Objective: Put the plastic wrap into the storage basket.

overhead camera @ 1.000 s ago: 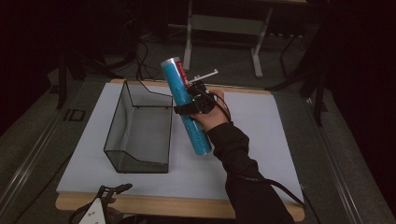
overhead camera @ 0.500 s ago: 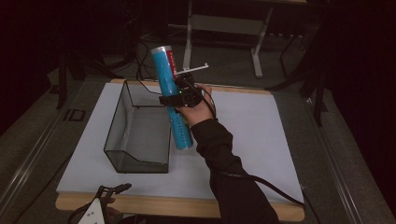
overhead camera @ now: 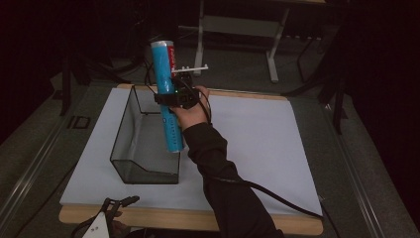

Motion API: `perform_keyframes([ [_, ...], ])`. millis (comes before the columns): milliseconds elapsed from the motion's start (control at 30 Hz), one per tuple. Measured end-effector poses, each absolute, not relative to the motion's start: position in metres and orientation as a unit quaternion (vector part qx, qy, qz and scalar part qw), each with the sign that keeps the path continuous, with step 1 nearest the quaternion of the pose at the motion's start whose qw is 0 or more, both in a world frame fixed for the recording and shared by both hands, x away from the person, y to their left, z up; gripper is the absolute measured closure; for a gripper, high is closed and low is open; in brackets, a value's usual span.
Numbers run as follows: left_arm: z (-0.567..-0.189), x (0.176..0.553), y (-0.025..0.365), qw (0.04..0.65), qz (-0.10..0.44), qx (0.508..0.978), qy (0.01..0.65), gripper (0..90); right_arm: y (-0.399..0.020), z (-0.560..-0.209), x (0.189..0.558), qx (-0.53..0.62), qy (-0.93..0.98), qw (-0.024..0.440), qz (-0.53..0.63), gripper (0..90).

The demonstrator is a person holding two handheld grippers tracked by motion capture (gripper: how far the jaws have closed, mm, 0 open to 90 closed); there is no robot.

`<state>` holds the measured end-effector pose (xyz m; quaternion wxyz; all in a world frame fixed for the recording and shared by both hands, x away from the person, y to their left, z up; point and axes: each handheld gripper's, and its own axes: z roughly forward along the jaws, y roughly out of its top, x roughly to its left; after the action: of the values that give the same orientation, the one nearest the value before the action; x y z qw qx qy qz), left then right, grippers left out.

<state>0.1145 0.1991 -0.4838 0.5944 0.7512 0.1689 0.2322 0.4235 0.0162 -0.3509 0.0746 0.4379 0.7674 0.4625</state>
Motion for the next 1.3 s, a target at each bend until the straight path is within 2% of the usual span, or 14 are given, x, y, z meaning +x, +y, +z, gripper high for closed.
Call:
perform_keyframes([
  [167, -0.484, 0.114, 0.2, 0.595, 0.232, 0.751, 0.168, 2.7, 0.026, -0.358, 0.427, 0.452, 0.754, 0.087, 0.468, 31.7],
  [233, -0.483, 0.113, 0.2, 0.596, 0.233, 0.75, 0.167, 2.7, 0.026, -0.371, 0.431, 0.472, 0.74, 0.065, 0.474, 31.7],
  [633, -0.484, 0.114, 0.199, 0.597, 0.228, 0.751, 0.165, 2.7, 0.029, -0.415, 0.442, 0.508, 0.739, 0.043, 0.44, 31.7],
  [800, -0.484, 0.113, 0.199, 0.596, 0.228, 0.752, 0.163, 2.7, 0.032, -0.441, 0.438, 0.523, 0.741, 0.02, 0.421, 31.7],
  [1100, -0.484, 0.114, 0.198, 0.594, 0.227, 0.754, 0.163, 2.7, 0.022, -0.462, 0.433, 0.552, 0.723, -0.018, 0.414, 31.6],
  [1300, -0.484, 0.114, 0.198, 0.593, 0.227, 0.755, 0.164, 2.7, 0.024, -0.466, 0.425, 0.553, 0.725, -0.013, 0.411, 31.4],
])
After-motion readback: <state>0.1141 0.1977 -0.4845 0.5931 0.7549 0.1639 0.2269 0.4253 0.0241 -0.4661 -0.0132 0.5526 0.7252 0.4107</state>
